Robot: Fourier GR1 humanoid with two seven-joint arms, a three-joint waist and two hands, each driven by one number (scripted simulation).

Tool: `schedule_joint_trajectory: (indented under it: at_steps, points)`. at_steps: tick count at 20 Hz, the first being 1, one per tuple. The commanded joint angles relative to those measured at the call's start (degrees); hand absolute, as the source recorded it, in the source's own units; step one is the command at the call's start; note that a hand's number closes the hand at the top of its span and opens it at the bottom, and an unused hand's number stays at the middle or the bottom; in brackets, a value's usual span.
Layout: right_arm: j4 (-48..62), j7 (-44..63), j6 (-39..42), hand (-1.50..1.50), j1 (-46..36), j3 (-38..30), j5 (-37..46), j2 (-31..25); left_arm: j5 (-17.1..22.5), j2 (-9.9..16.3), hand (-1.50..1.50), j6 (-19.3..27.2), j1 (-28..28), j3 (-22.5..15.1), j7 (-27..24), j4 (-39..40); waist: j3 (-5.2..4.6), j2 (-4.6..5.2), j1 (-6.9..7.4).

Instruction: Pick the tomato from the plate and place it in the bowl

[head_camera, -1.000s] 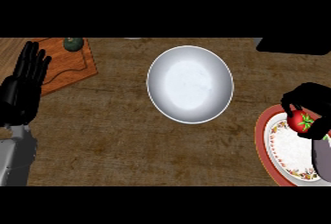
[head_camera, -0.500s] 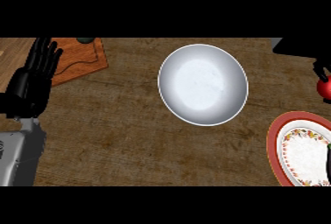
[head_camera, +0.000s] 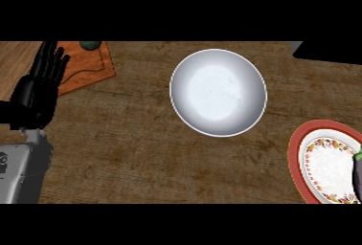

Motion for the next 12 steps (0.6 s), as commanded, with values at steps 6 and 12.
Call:
schedule_joint_trajectory:
  at_steps: [6,12]
  points:
    - [7.1,-11.4,13.6,1.50,-12.4,-2.4,-8.1,-0.2,-0.2,0.1,0.00,0.6,-0.3,0.5,0.3,0.7,-0.21,-0.88,-1.30]
    - [10.4,-9.8,22.0,1.50,-17.9,-0.6,-11.7,3.0,-0.1,0.4,0.00,0.5,0.8,1.0,0.3,0.9,-0.34,-1.41,-2.41]
